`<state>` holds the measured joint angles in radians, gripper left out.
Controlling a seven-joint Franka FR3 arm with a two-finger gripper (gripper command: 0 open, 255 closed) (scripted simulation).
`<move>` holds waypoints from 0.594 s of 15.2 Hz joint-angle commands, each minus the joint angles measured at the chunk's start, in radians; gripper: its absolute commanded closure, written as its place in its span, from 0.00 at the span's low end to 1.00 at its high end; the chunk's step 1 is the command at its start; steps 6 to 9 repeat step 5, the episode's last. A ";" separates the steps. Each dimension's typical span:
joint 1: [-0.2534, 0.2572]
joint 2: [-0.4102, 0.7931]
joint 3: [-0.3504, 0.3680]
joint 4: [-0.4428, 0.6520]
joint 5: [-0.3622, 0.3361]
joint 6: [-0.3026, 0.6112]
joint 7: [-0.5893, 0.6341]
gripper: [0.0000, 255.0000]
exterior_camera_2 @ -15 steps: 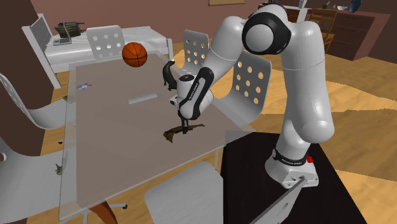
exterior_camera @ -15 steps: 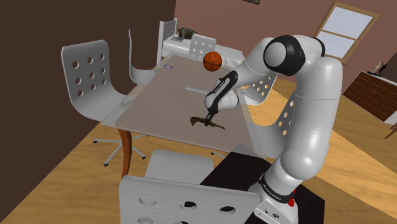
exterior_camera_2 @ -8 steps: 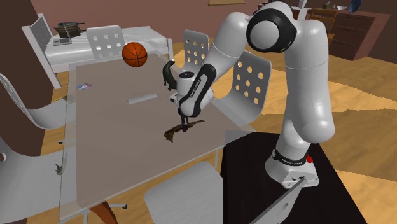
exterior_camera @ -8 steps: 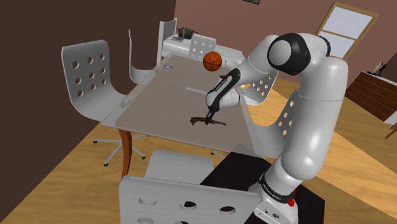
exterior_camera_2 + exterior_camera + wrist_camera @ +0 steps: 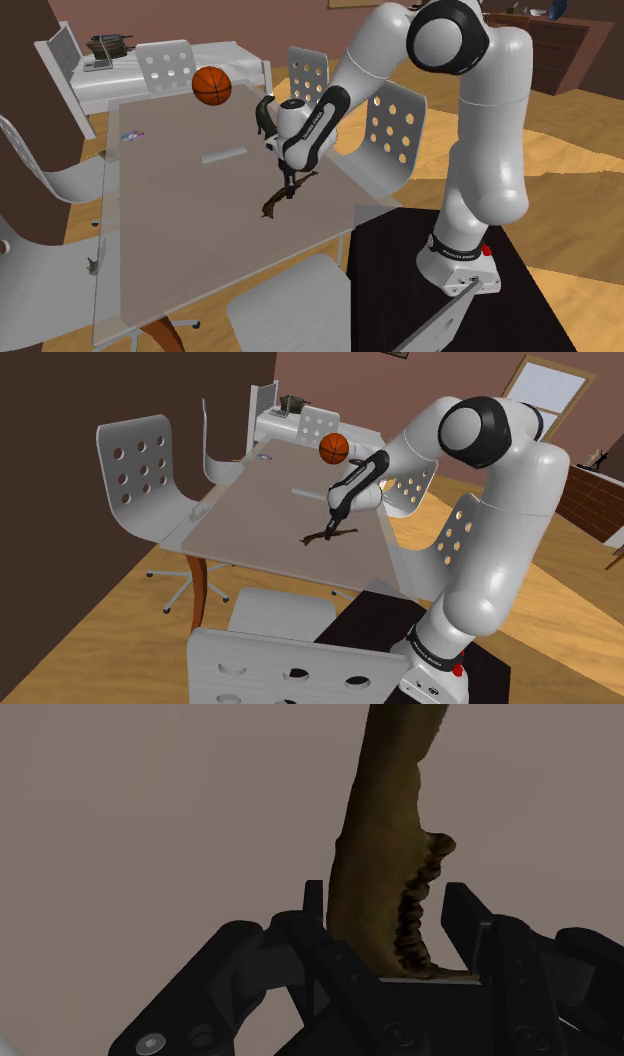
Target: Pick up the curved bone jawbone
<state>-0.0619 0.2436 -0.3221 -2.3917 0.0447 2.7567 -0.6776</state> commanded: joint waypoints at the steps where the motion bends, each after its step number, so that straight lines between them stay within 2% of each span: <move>1: 0.009 -0.030 -0.011 0.001 -0.019 -0.030 0.013 1.00; 3: 0.014 -0.055 -0.019 0.002 -0.035 -0.055 0.023 1.00; 9: 0.014 -0.057 -0.019 0.002 -0.036 -0.057 0.024 1.00</move>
